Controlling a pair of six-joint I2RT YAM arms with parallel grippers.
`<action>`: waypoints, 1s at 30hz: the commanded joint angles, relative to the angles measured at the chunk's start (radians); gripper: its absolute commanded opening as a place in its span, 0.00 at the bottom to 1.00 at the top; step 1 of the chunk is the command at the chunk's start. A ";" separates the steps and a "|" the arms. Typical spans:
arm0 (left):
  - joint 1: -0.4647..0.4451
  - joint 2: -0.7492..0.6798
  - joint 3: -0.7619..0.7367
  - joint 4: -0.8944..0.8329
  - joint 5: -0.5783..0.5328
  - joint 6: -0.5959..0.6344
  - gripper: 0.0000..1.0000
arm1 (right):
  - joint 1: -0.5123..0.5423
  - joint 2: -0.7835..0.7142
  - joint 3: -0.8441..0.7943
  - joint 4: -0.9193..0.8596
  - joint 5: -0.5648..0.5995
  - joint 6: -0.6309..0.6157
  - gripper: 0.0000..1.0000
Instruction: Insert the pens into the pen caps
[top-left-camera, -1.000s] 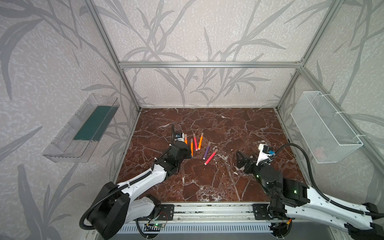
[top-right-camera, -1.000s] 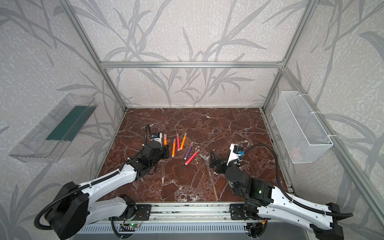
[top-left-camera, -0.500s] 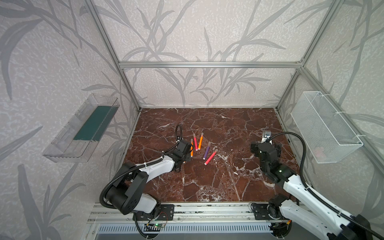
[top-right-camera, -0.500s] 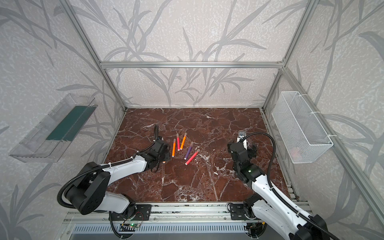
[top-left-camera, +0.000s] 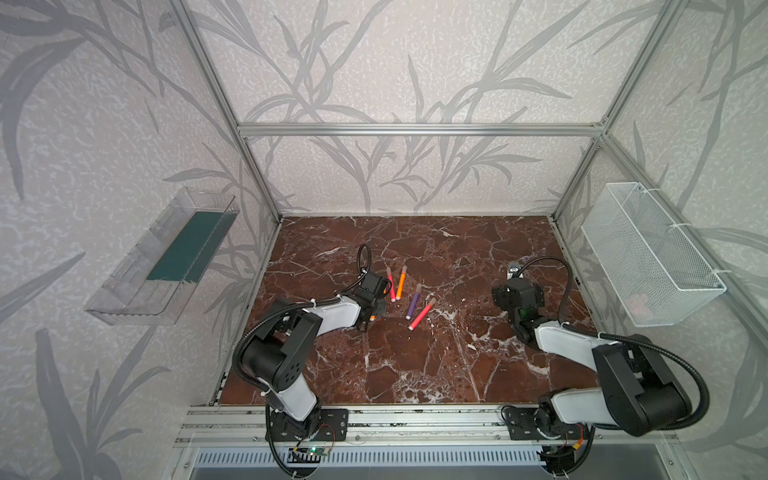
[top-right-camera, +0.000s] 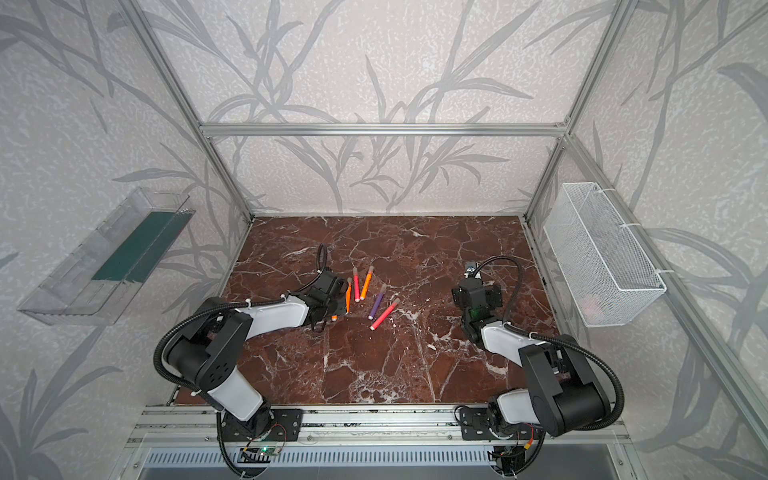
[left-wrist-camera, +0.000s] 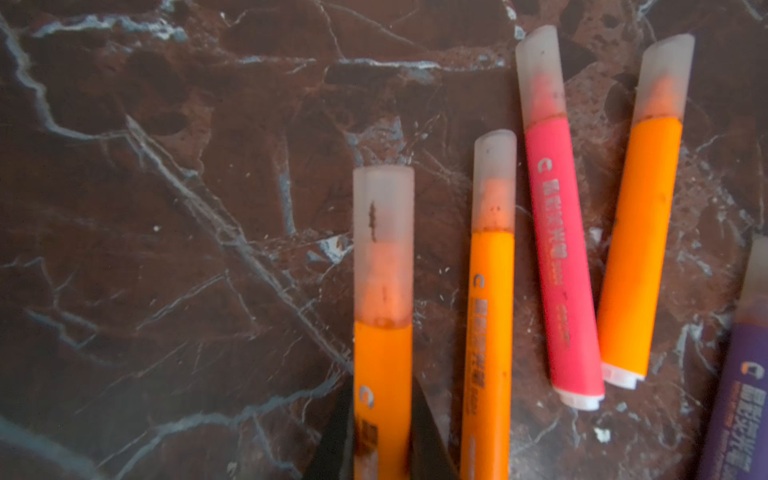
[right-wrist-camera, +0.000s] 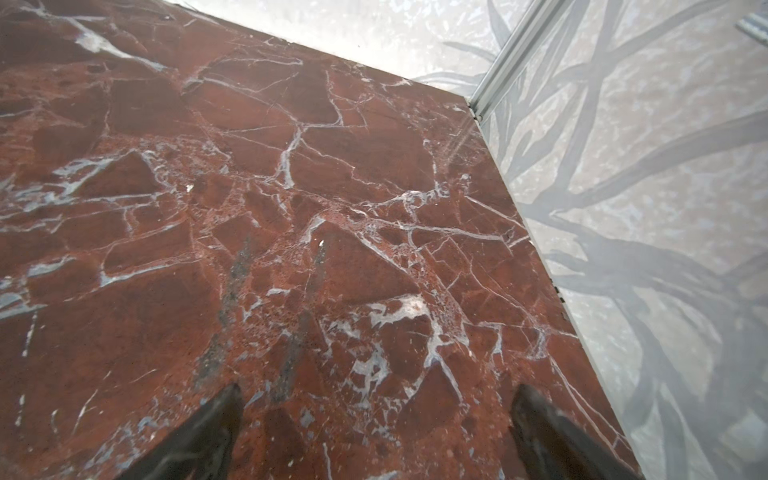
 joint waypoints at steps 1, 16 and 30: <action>0.013 0.034 -0.007 -0.028 0.036 -0.007 0.21 | -0.009 -0.030 -0.029 0.149 -0.085 -0.036 0.99; 0.030 -0.425 0.000 -0.192 -0.353 0.041 0.99 | -0.093 0.207 -0.091 0.567 -0.295 -0.051 0.99; 0.391 -0.381 -0.347 0.504 -0.518 0.346 0.99 | -0.097 0.161 -0.063 0.438 -0.300 -0.035 0.99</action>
